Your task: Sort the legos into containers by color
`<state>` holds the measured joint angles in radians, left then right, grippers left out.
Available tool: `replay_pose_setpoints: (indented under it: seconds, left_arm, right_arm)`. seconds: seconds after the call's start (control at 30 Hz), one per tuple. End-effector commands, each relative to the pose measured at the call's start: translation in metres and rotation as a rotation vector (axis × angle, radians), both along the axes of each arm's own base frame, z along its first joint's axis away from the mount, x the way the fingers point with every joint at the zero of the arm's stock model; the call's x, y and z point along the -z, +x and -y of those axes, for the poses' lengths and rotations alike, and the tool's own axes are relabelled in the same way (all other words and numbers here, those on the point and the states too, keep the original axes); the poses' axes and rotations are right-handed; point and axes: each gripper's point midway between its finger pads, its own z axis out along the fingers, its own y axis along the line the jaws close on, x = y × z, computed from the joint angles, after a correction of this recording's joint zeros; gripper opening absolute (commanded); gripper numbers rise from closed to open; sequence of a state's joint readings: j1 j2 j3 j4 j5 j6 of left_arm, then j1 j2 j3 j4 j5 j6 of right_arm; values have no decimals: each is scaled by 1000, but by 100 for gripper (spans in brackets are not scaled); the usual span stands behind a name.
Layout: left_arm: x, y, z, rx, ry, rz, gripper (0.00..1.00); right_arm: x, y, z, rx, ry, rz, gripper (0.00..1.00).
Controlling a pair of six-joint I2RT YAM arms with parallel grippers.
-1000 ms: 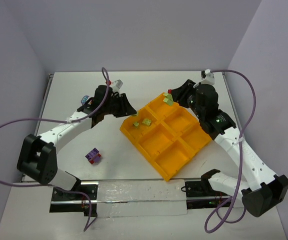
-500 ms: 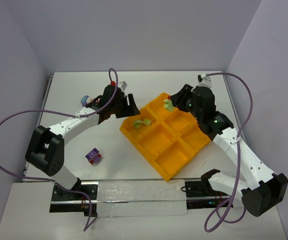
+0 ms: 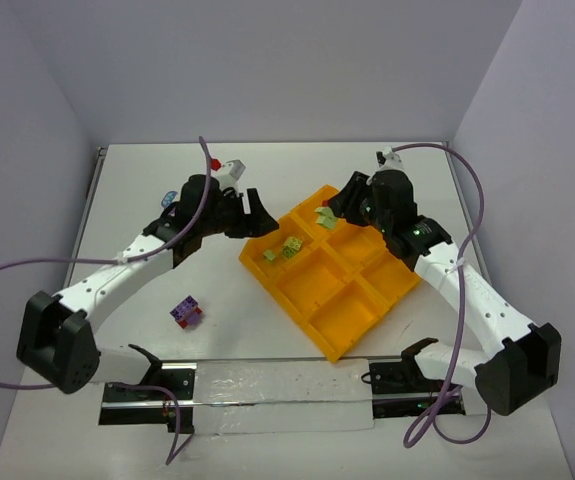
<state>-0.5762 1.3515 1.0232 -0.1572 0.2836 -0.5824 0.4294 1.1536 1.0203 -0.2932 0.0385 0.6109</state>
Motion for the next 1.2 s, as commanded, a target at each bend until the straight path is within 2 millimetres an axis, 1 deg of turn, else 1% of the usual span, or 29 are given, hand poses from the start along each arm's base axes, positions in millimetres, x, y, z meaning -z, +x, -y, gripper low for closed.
replay_pose_setpoints:
  seconds: [0.0,0.07,0.1,0.27,0.33,0.5,0.6,0.67,0.73,0.8,1.03,1.17]
  left_arm:
    - [-38,-25,24,229,-130,137,81]
    - [-45,-36,35,335,-178,151,82]
    - [-46,-40,37,359,-189,151,83]
    - [-47,-43,47,400,-215,142,82]
    - [-44,-43,52,405,-216,132,82]
    - [-49,-37,57,357,-260,123,83]
    - [-50,-33,58,322,-280,117,84]
    - [-51,-31,58,299,-301,103,86]
    - [-57,-30,61,291,-335,104,88]
    - [-59,-29,62,286,-346,104,89]
    - [-52,-21,74,267,-329,74,88]
    - [-48,-16,78,244,-313,70,85]
  right_arm:
    - [-37,7,-24,-58,67,89,0]
    - [-39,8,-33,-77,67,84,0]
    - [-40,7,-35,-83,68,85,0]
    - [-45,4,-47,-120,99,92,0]
    - [-48,3,-52,-133,107,95,0]
    - [-49,3,-61,-150,102,93,0]
    - [-51,3,-63,-153,107,97,0]
    - [-51,3,-65,-159,105,97,0]
    - [-51,3,-65,-157,100,95,0]
    - [-51,3,-64,-154,98,94,0]
    - [-54,1,-64,-152,99,103,0]
    - [-53,1,-65,-151,101,100,0]
